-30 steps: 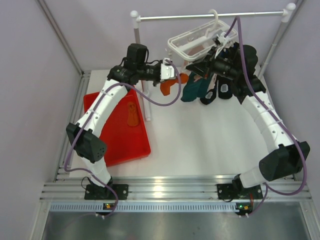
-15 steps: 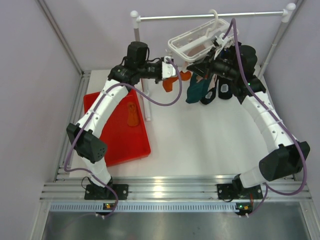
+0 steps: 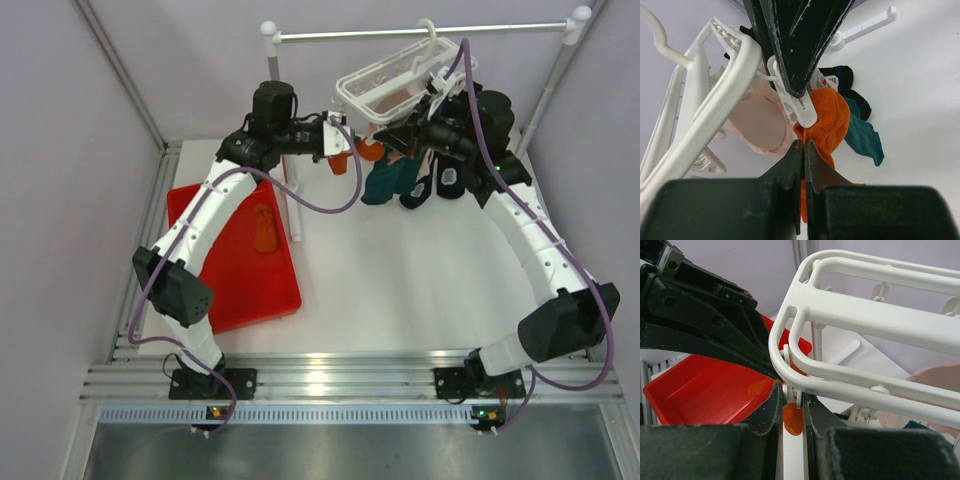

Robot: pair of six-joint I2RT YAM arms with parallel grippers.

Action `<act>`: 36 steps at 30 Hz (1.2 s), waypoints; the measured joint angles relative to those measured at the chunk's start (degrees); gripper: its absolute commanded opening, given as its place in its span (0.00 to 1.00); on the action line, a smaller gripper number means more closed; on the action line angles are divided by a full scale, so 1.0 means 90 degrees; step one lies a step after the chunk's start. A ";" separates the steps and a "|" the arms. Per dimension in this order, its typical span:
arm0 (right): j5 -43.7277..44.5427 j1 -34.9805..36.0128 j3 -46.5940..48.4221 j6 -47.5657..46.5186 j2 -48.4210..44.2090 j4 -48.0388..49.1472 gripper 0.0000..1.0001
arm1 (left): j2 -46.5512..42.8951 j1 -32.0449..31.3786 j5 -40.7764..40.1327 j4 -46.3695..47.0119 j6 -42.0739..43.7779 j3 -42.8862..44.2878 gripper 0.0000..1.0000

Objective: Clip the socks to the hanger
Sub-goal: Clamp the sock onto the hanger.

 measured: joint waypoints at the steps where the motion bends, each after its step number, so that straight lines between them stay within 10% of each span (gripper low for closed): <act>1: -0.0002 0.0000 0.0000 -0.0007 0.0000 0.0000 0.00 | -0.0017 0.0000 0.0000 0.0087 0.0005 -0.0046 0.00; 15: 0.0092 0.0000 0.0012 -0.0165 0.0000 -0.0192 0.06 | -0.0347 0.0000 0.0017 0.1214 0.0024 -0.0930 0.00; 25: 0.0126 -0.0005 0.0097 -0.0092 0.0017 -0.0270 0.51 | -0.0466 0.0000 -0.0019 0.1802 -0.0051 -0.1059 0.00; 32: 0.0121 -0.0063 0.0100 0.0100 0.0049 -0.0223 0.53 | -0.0515 -0.0005 -0.0087 0.2004 -0.0345 -0.1234 0.46; 36: 0.0168 -0.0163 0.0168 0.0214 0.0095 -0.0202 0.52 | -0.0777 0.0010 -0.0299 0.2212 -0.0891 -0.1749 0.51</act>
